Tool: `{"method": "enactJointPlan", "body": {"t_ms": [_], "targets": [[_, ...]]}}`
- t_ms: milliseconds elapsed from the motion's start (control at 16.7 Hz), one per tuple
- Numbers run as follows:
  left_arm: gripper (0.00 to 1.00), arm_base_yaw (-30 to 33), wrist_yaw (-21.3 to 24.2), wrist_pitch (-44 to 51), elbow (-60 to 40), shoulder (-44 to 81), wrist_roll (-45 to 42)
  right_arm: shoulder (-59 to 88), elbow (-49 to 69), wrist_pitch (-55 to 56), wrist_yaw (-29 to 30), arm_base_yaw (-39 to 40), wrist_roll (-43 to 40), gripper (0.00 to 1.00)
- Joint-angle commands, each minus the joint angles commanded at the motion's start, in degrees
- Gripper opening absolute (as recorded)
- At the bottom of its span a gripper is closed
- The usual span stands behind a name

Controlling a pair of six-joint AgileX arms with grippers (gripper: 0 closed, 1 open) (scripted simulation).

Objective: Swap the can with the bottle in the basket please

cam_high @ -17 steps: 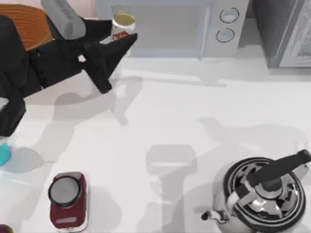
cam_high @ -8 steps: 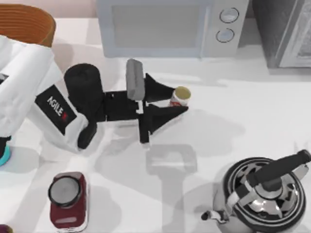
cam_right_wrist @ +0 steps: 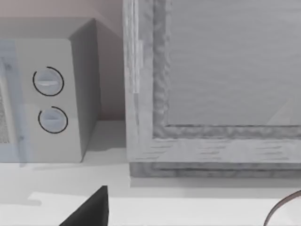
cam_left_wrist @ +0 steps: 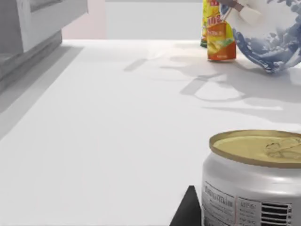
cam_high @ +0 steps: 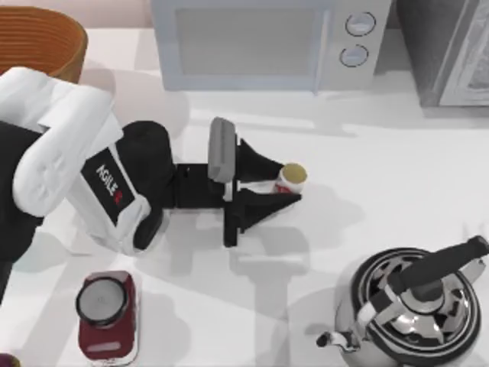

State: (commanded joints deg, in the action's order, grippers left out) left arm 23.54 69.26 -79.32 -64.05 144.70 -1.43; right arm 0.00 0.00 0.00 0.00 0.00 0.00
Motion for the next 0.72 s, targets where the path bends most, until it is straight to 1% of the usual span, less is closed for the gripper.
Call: {"method": "enactJointPlan", "body": {"t_ms": [60, 720], "targets": [[0.00, 0.0, 0.0, 0.0, 0.0, 0.0, 0.0, 0.0, 0.0, 0.0, 0.0, 0.0, 0.0, 1.00], [0.83, 0.0, 0.0, 0.0, 0.0, 0.0, 0.0, 0.0, 0.0, 0.0, 0.0, 0.0, 0.0, 1.00]]}}
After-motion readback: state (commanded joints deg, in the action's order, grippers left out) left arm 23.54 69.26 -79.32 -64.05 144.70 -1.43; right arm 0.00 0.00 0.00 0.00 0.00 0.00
